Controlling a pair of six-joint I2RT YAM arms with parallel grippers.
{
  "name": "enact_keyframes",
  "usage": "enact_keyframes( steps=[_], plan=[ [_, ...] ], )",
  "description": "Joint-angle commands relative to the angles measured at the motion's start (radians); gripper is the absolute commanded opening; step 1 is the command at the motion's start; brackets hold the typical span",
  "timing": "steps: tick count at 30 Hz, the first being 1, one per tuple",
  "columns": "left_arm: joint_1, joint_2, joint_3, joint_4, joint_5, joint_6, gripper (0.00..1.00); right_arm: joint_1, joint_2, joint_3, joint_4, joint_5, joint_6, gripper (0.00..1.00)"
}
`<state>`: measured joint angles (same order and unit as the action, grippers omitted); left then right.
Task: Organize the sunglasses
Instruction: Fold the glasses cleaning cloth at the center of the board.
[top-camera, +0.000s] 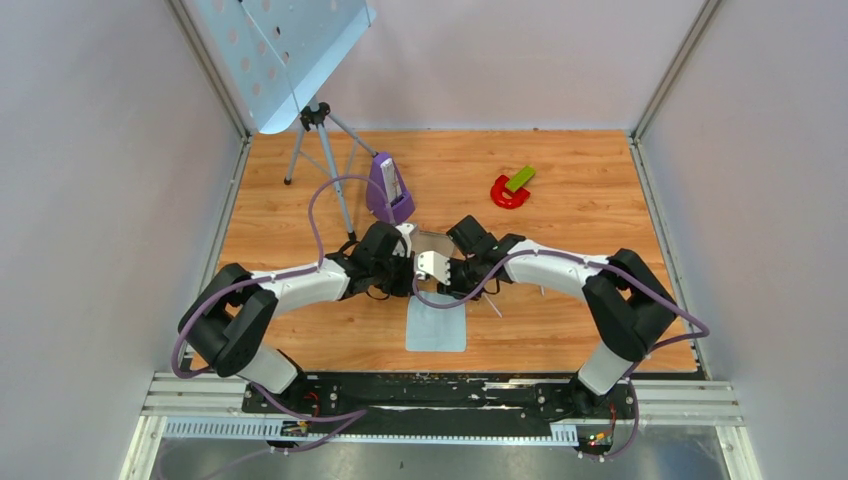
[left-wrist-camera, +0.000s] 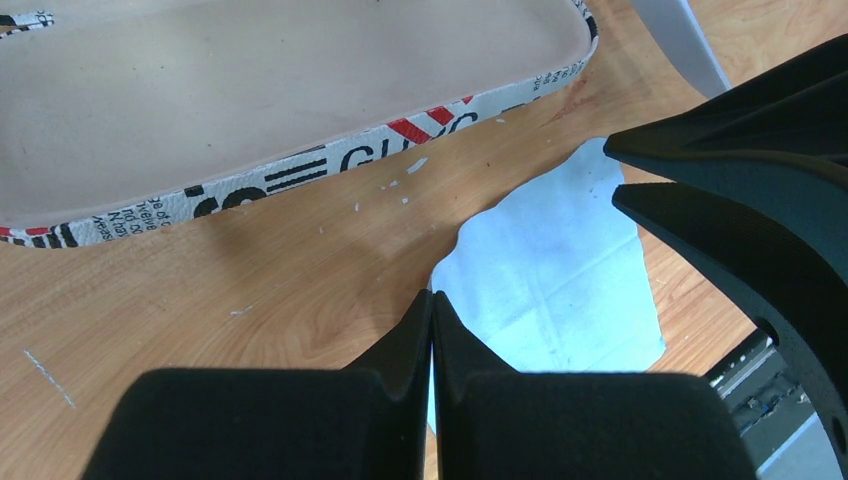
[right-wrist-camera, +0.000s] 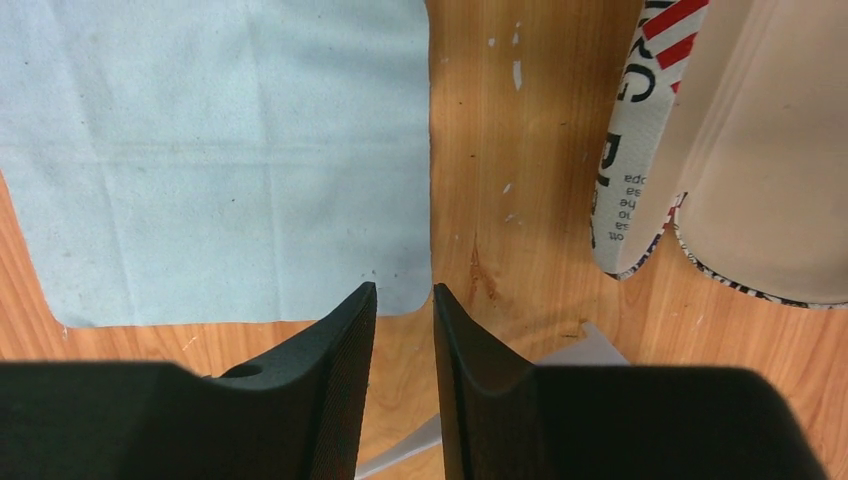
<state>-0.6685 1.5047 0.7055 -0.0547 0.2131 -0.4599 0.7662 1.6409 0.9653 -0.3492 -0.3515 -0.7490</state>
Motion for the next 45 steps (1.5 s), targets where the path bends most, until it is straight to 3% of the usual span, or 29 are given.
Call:
enact_keyframes(
  steps=[1, 9, 18, 24, 36, 40, 43, 45],
  plan=[
    [0.007, 0.015, -0.002, -0.004, -0.011, 0.002, 0.00, 0.010, 0.037, 0.028, -0.040, -0.015, -0.012, 0.31],
    [0.007, 0.008, -0.001, -0.015, -0.019, 0.006, 0.00, 0.011, 0.093, 0.034, -0.039, 0.035, -0.025, 0.29],
    [0.007, 0.011, 0.005, -0.017, -0.011, 0.008, 0.00, 0.011, 0.099, 0.035, -0.085, 0.023, -0.039, 0.00],
    [0.007, -0.012, 0.003, -0.007, 0.002, 0.013, 0.00, 0.011, 0.063, 0.059, -0.079, 0.079, 0.033, 0.00],
    [0.007, -0.023, -0.004, 0.001, 0.013, -0.009, 0.00, 0.010, 0.000, 0.064, -0.102, 0.042, 0.153, 0.00],
    [0.007, -0.014, -0.008, 0.009, 0.020, -0.040, 0.00, 0.008, -0.013, 0.033, -0.076, 0.031, 0.283, 0.25],
    [0.007, -0.007, -0.009, 0.019, 0.029, -0.061, 0.00, 0.002, -0.038, -0.002, -0.044, 0.025, 0.359, 0.34],
    [0.007, 0.001, -0.010, 0.025, 0.032, -0.071, 0.00, -0.009, -0.040, -0.003, -0.040, 0.027, 0.406, 0.35]
  ],
)
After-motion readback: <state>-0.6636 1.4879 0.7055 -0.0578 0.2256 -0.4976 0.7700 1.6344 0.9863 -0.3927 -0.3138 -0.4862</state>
